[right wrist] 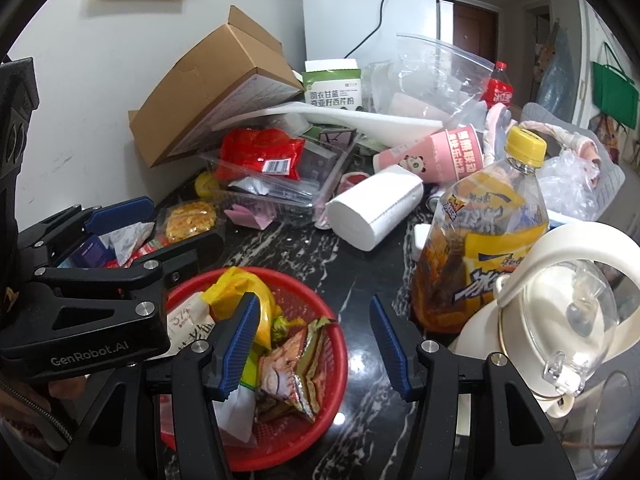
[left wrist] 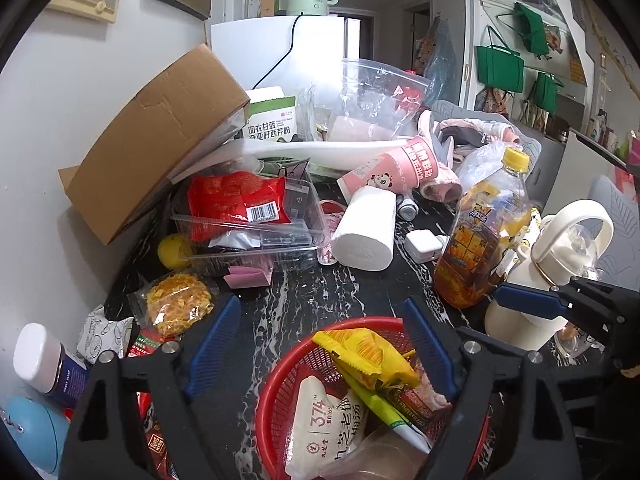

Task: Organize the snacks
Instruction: 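Open both grippers to drop the yellow bag and lollipop into the red basket, then move both grippers back from the basket toward the scattered packets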

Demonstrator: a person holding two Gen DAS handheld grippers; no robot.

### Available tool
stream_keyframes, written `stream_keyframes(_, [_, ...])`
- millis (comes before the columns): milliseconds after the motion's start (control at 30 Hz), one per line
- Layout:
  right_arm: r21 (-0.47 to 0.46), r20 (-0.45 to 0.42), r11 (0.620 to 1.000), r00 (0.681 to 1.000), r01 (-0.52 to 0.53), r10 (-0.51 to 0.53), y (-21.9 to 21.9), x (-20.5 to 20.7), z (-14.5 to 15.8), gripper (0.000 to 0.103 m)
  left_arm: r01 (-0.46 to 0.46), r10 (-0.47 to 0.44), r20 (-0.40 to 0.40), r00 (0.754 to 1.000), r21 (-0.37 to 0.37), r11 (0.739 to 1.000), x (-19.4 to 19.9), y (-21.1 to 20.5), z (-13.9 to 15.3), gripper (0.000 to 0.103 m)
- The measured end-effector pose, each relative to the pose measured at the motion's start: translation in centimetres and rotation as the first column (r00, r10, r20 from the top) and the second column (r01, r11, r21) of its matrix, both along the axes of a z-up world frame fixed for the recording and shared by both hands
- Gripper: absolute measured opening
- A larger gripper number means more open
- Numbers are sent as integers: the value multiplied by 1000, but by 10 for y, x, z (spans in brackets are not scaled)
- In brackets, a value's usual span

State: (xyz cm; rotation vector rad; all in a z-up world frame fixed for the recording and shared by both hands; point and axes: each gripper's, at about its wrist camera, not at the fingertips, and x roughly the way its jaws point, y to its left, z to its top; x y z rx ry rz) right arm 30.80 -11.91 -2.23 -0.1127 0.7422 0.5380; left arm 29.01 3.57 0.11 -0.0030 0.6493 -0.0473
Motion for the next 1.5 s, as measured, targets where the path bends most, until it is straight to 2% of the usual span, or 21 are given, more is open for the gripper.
stream_keyframes(467, [26,13,1000,1000,11,-11,-7,-15,10,57,-7,7,15,1000,-16,1000,-18,-4,12,83])
stream_keyframes(767, [48,28,998,999,30,-31,-21,-35,24,57,-9,9,33,999,-15,1000,-40,-11,29,83])
stream_keyframes(1133, [64,93,996,994,57,-63,-37,-73,57,57,-13,13,77,997,-9,1000,-81,-18,61,83])
stream_keyframes(1500, [82,155,994,984,77,-89,-54,-124,85,57,-6,6,139,990,-2,1000,-137,-24,87,83])
